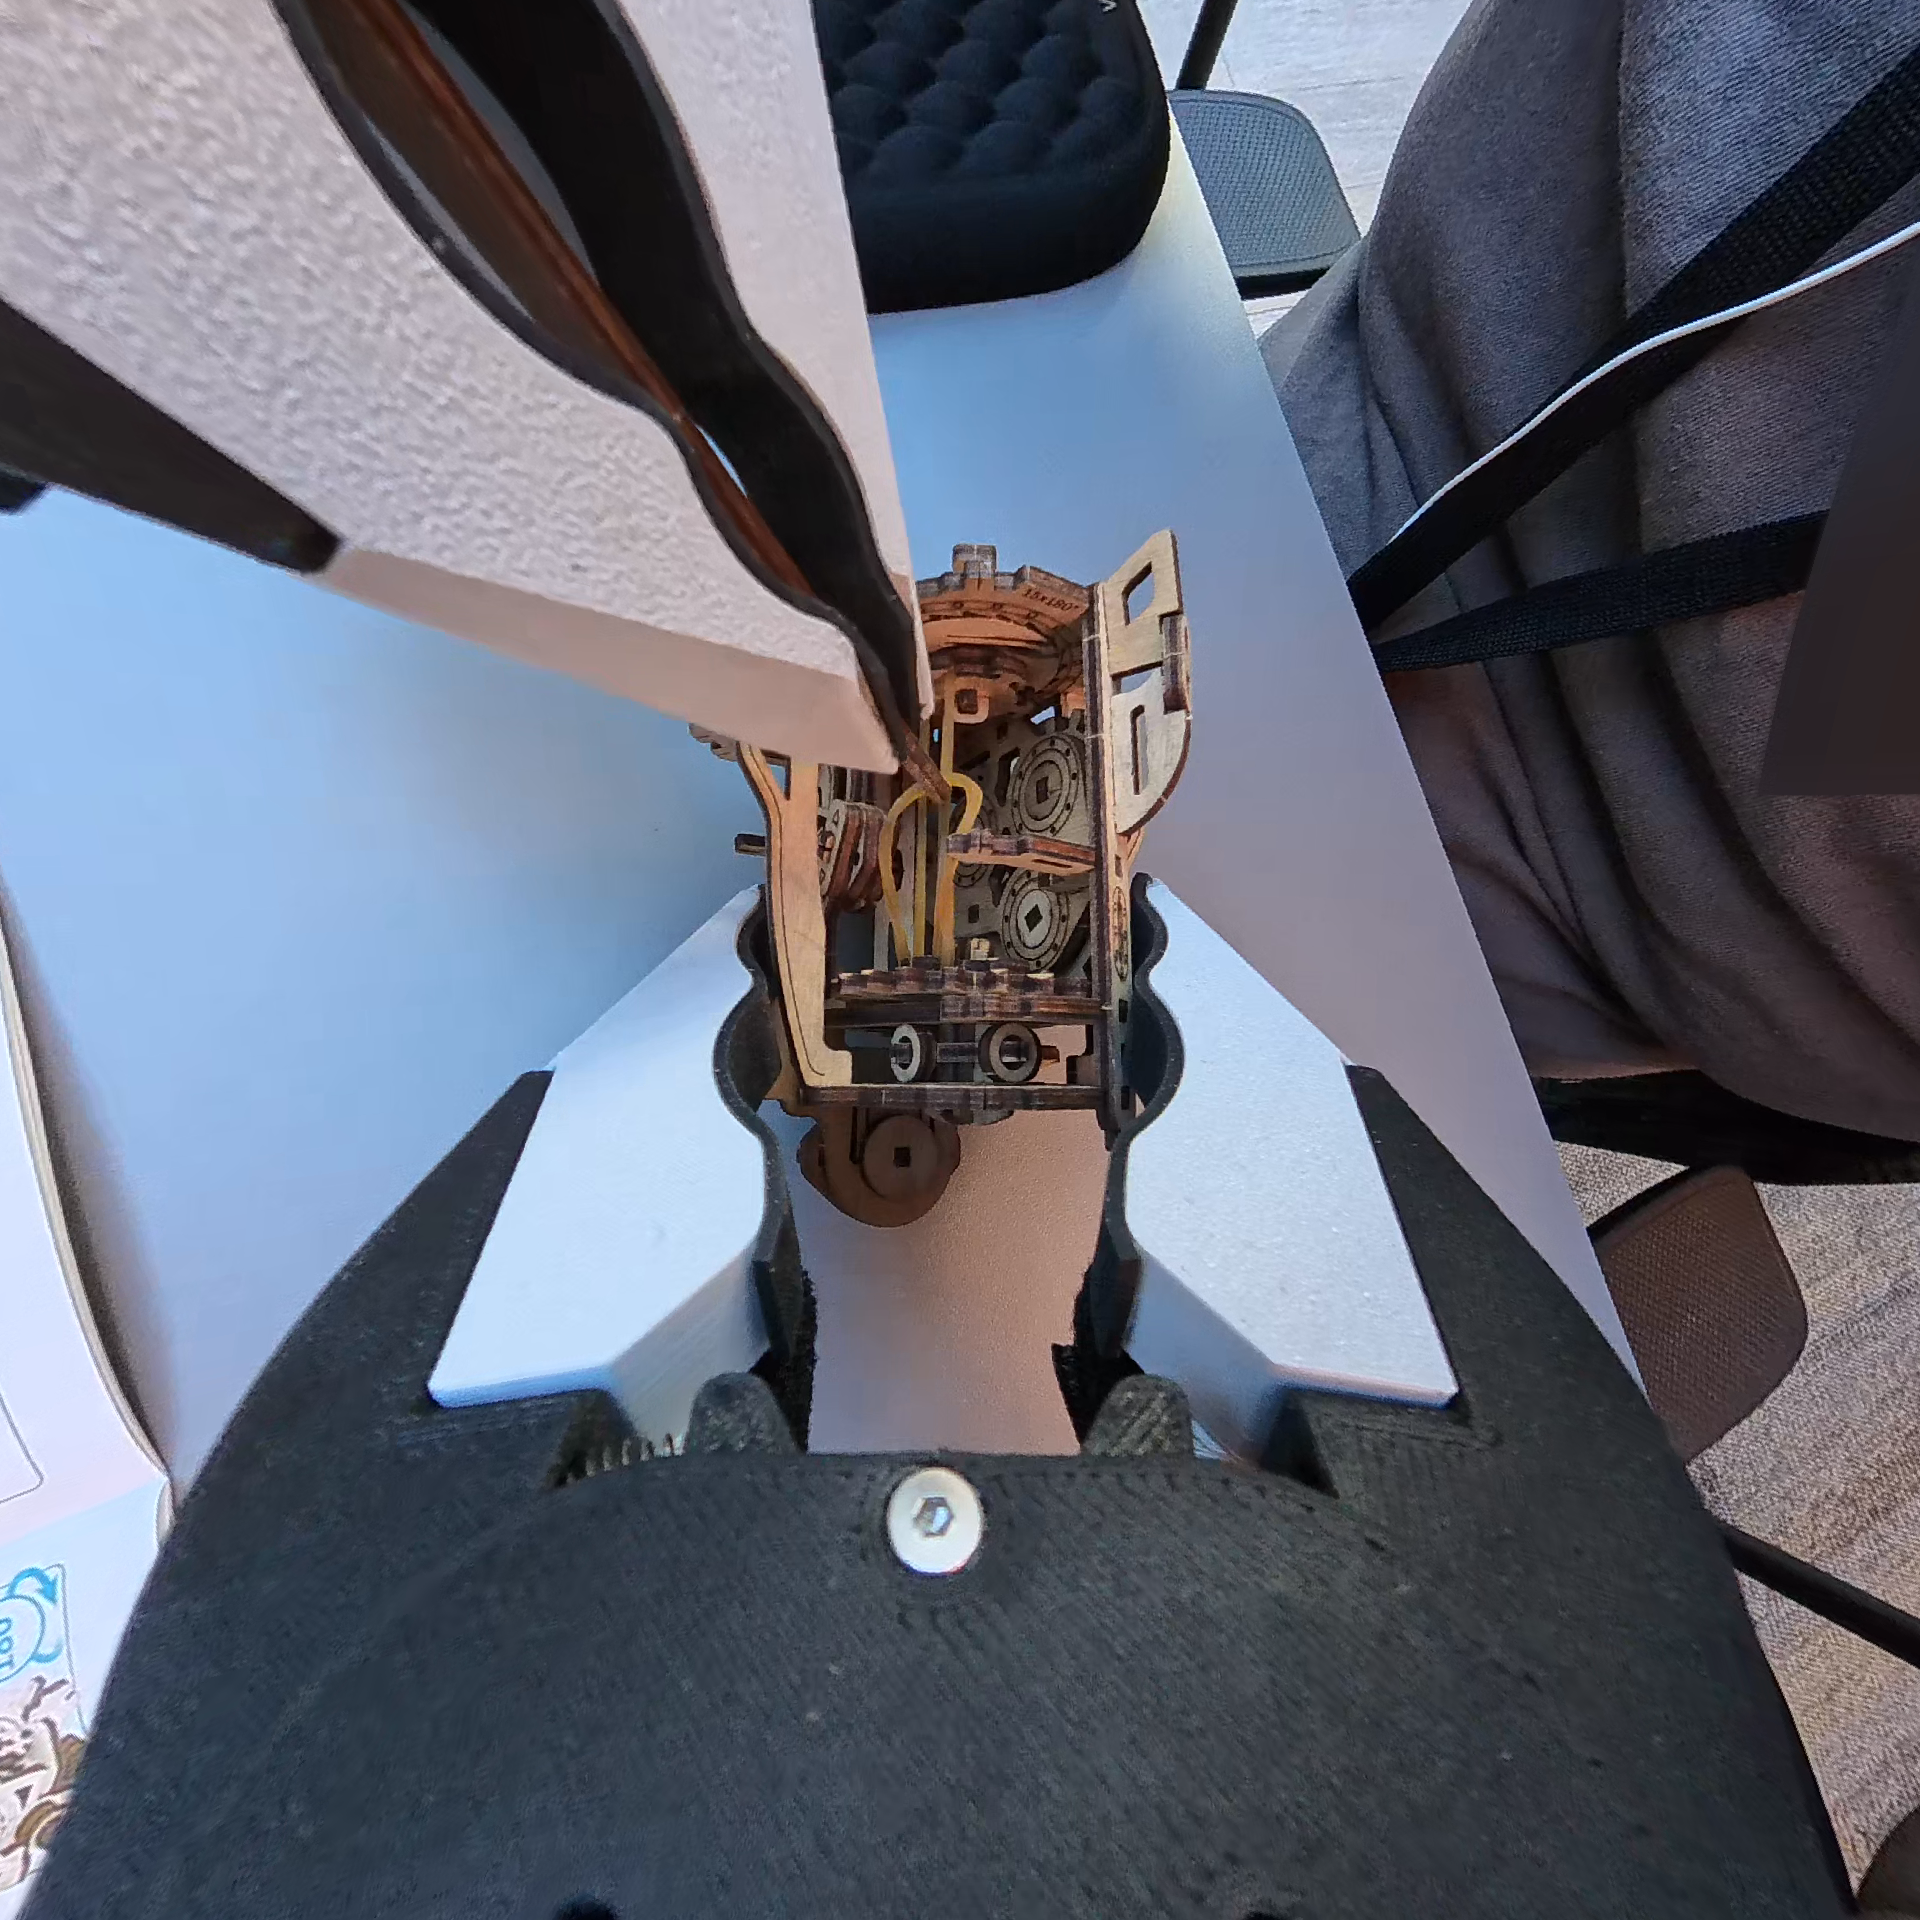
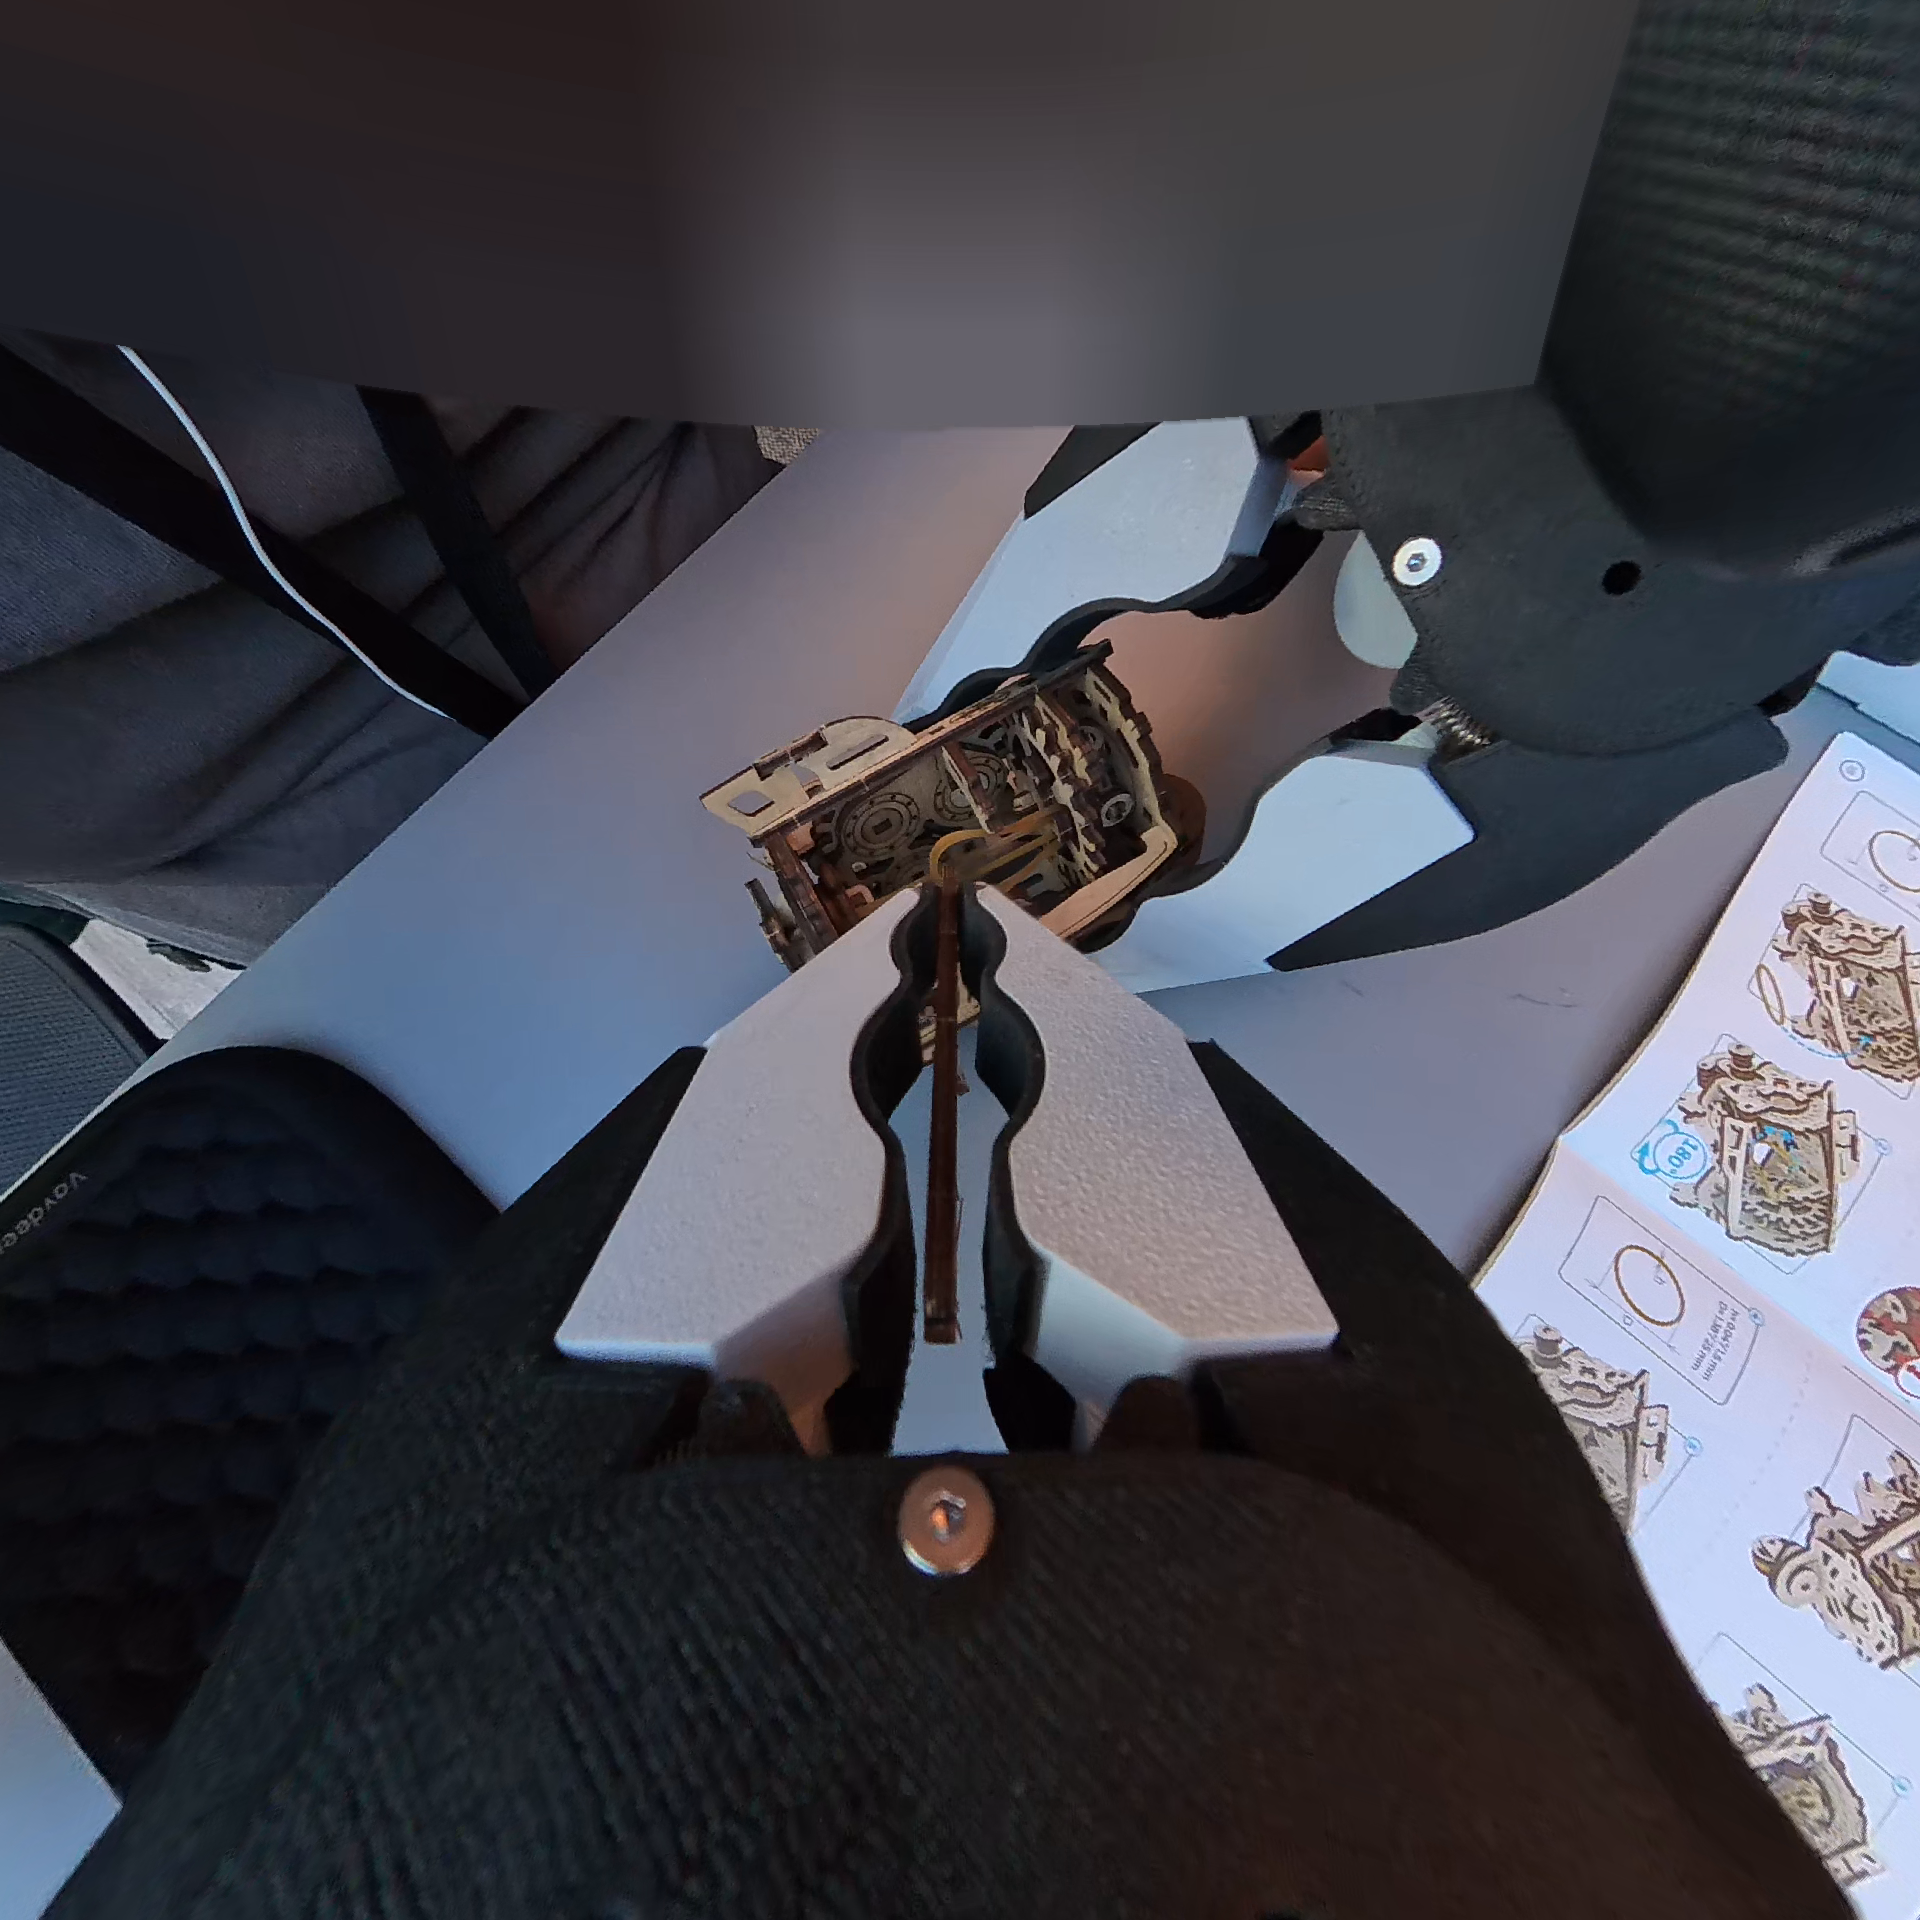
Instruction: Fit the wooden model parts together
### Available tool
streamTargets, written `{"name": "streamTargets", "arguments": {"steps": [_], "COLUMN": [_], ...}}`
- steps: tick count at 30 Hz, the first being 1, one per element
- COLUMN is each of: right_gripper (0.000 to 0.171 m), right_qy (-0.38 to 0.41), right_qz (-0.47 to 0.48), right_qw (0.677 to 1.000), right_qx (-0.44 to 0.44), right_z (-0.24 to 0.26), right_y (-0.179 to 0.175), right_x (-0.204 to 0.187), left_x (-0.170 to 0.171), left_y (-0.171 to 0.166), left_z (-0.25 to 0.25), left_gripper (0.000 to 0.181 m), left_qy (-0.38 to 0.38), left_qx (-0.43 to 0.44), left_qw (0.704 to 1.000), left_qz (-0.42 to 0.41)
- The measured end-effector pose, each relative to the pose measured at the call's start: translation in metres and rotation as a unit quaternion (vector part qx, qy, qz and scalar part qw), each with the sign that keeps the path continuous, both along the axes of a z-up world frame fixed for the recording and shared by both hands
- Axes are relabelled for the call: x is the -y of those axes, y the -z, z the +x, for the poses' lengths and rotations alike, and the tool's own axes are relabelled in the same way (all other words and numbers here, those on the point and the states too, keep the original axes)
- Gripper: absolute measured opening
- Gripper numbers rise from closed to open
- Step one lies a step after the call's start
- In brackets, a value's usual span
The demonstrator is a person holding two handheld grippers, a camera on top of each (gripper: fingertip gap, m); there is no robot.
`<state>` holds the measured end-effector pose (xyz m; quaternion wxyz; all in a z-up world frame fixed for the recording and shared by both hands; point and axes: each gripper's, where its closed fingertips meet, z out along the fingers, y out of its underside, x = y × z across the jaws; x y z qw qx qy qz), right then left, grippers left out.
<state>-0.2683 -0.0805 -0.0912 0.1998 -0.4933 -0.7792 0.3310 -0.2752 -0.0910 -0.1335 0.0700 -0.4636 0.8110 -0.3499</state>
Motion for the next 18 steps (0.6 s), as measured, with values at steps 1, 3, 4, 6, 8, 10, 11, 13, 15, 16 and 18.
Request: {"name": "streamTargets", "arguments": {"steps": [1,3,4,6,8,10,11,13,15,16,18], "right_gripper": [0.001,0.001,0.001,0.001,0.001,0.001,0.001,0.001,0.001,0.001,0.001], "right_qy": [-0.001,-0.006,-0.008,-0.01,-0.013,-0.016,-0.018,-0.022,-0.029,-0.036,-0.043], "right_qz": [0.0,-0.003,-0.005,-0.007,-0.009,-0.009,-0.009,-0.009,-0.013,-0.018,-0.017], "right_qw": [1.0,1.0,1.0,1.0,1.0,1.0,1.0,0.999,0.999,0.998,0.997], "right_qx": [0.002,0.005,0.008,0.01,0.013,0.019,0.023,0.029,0.04,0.049,0.067], "right_z": [0.0,0.001,0.002,0.003,0.004,0.005,0.006,0.007,0.009,0.01,0.012], "right_y": [0.001,0.001,0.002,0.002,0.002,0.003,0.003,0.003,0.002,0.003,0.006], "right_x": [0.0,0.002,0.003,0.004,0.006,0.006,0.006,0.006,0.006,0.008,0.009], "left_x": [0.0,0.0,0.0,0.0,0.0,0.0,0.0,0.0,0.0,0.0,0.0], "left_y": [0.0,0.0,0.0,0.0,0.0,0.0,0.0,0.0,0.0,0.0,0.0], "left_z": [0.0,0.0,0.0,0.0,0.0,0.0,0.0,0.0,0.0,0.0,0.0], "left_gripper": [0.065,0.065,0.065,0.065,0.065,0.065,0.065,0.065,0.065,0.065,0.065], "left_qy": [0.0,0.0,0.0,0.0,0.0,0.0,0.0,0.0,0.0,0.0,0.0], "left_qx": [0.0,0.0,0.0,0.001,0.001,0.0,0.0,0.0,-0.001,-0.002,-0.002], "left_qw": [1.0,1.0,1.0,1.0,1.0,1.0,1.0,1.0,1.0,1.0,1.0], "left_qz": [0.0,0.0,0.0,0.0,0.0,-0.001,-0.001,-0.001,-0.001,-0.001,-0.001]}}
